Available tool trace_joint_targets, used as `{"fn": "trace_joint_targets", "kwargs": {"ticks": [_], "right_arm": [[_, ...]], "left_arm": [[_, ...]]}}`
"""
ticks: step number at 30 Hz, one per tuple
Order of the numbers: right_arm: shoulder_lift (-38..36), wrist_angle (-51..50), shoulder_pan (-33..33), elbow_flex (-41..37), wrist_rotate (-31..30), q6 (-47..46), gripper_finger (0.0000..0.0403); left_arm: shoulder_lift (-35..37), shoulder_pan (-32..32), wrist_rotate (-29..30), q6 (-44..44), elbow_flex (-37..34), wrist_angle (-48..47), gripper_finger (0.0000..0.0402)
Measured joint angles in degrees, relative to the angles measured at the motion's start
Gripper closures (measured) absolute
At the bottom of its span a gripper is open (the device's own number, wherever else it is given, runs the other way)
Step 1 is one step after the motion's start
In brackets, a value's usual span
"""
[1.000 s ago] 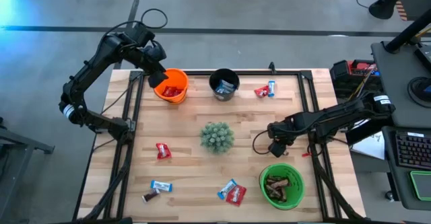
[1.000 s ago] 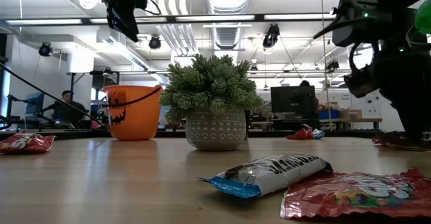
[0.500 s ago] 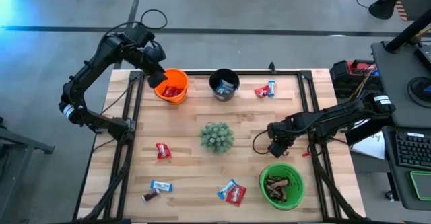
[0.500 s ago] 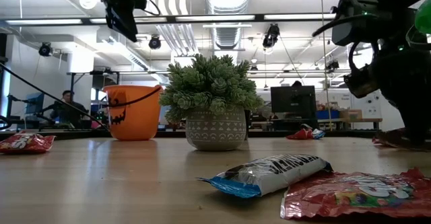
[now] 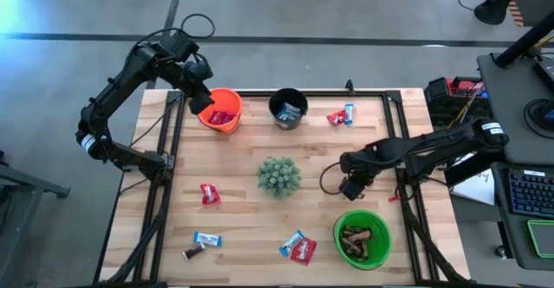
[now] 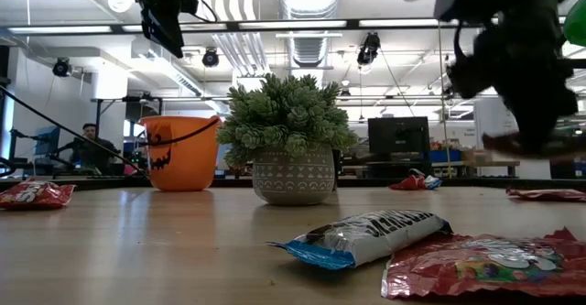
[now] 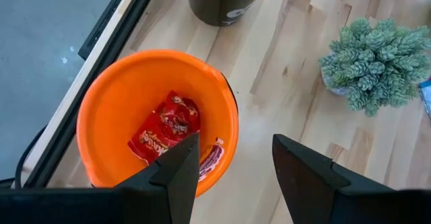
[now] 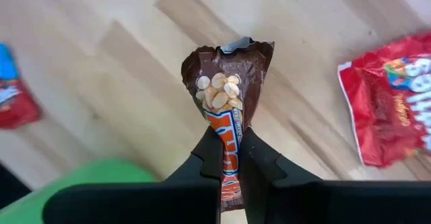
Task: Organize candy in baskets
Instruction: Put the brown chocolate bar into the green bucket
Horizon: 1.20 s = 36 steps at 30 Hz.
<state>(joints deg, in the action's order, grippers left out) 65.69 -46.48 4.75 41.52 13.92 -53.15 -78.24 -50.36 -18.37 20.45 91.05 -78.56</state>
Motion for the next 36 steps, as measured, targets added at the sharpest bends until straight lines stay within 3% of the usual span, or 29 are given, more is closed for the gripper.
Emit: {"fn": "trace_joint_targets", "kwargs": {"ticks": [5,10,16,26,36], "right_arm": [[0.0,-8.8,0.3,9.5,0.0,0.7,0.039],[0.0,-16.1,2.3,18.9,-0.4,1.2,0.039],[0.0,-19.1,6.2,25.7,-1.9,-2.4,0.039],[0.0,-17.9,20.1,24.4,-1.8,-18.0,0.039],[1.9,-1.5,34.2,20.3,-1.9,-29.4,0.039]], "left_arm": [[0.0,0.0,0.8,0.0,0.0,-0.5,0.0233],[0.0,0.0,6.2,0.0,0.0,-1.4,0.0233],[0.0,0.0,7.4,0.0,0.0,-1.4,0.0233],[0.0,0.0,7.4,0.0,0.0,-1.4,0.0233],[0.0,0.0,7.4,0.0,0.0,-1.4,0.0233]]}}
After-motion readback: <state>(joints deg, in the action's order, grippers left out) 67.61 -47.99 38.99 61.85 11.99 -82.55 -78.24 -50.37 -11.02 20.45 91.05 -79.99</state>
